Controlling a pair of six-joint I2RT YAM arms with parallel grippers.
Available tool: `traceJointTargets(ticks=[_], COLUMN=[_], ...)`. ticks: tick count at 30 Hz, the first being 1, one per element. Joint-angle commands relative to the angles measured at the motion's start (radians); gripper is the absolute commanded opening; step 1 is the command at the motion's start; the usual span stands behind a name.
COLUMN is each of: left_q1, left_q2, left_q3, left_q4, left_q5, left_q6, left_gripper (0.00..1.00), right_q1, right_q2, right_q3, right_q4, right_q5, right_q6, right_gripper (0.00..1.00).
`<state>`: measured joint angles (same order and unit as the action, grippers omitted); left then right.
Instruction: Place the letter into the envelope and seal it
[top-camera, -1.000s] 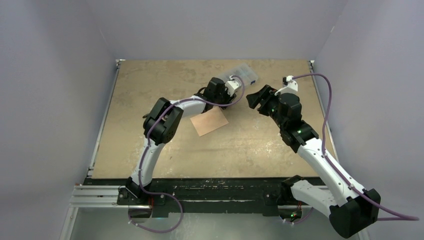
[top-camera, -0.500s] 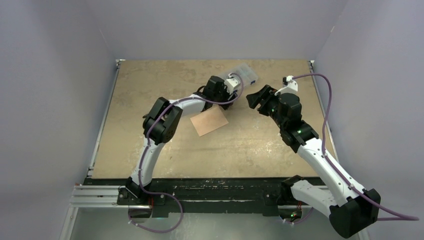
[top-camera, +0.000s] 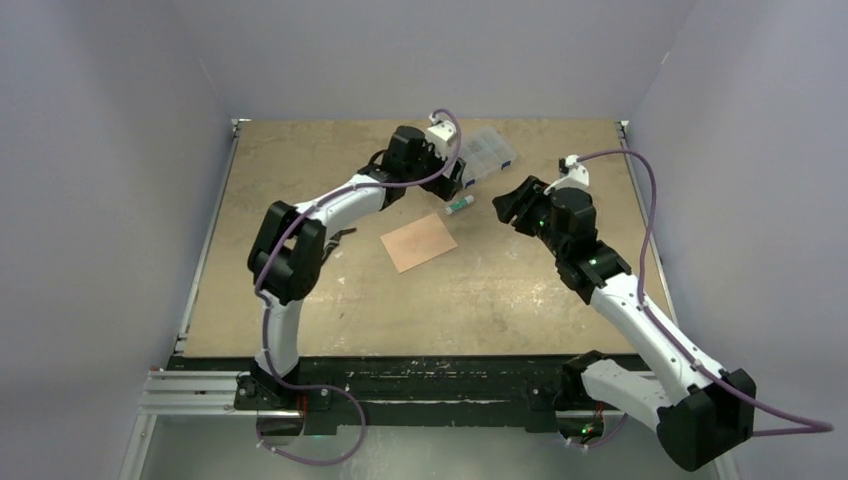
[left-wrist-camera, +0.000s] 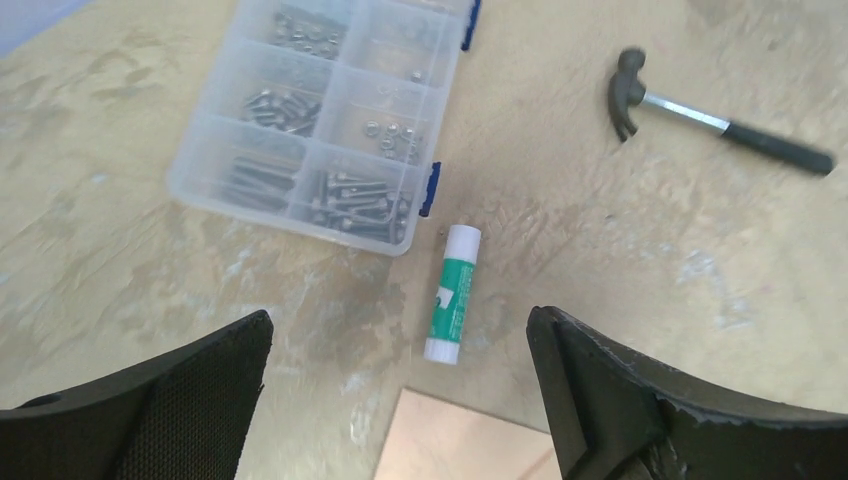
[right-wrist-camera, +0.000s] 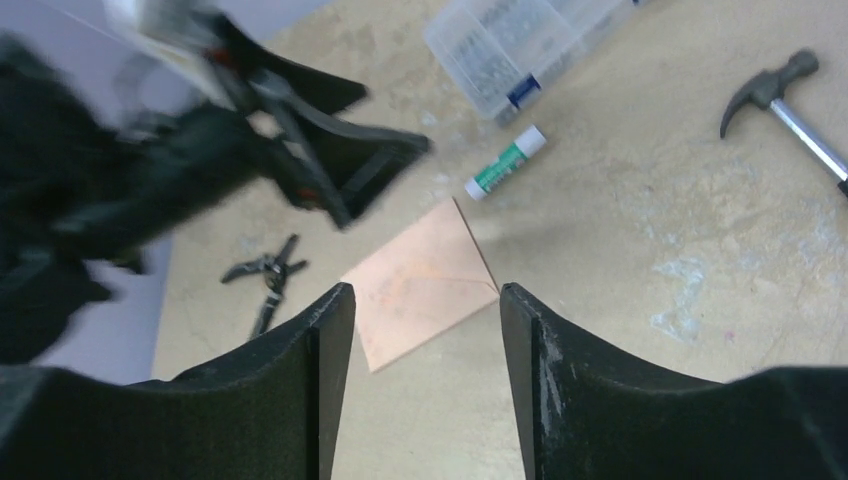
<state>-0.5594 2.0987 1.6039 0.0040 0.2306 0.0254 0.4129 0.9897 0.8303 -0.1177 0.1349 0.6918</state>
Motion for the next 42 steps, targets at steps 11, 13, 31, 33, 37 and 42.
traceJointTargets(ticks=[11,13,31,33,37,42], left_q1=[0.039,0.039,0.04,0.039,0.039,0.039], left_q2=[-0.57,-0.633,-0.773,-0.775,-0.785,-0.797], left_q3=[-0.226,-0.257,-0.264,-0.261,-0.262,-0.272], left_q4=[-0.312,-0.333,-0.417,-0.424,-0.433,-0.433], left_q5=[-0.436,-0.466,-0.511,-0.514,-0.513,-0.513], left_q6=[-0.379,-0.381,-0.386,-0.385,-0.381,-0.379], left_gripper=[0.99,0.99,0.99,0.99,0.99,0.99], right_q1=[0.013,0.014,0.042,0.043,0.043,0.043], right_q2=[0.286,0.34,0.766,0.816,0.875,0.922], right_q3=[-0.082,-0.077,0.122,0.152,0.195,0.23], right_q4=[0.109,0.143,0.31,0.315,0.33,0.344], right_q5=[-0.045,-0.05,0.001,0.019,0.04,0.056], right_q6=[-0.15,-0.155,-0.182,-0.178,-0.178,-0.163], right_gripper=[0.45,0.45,0.39,0.39,0.38,0.38])
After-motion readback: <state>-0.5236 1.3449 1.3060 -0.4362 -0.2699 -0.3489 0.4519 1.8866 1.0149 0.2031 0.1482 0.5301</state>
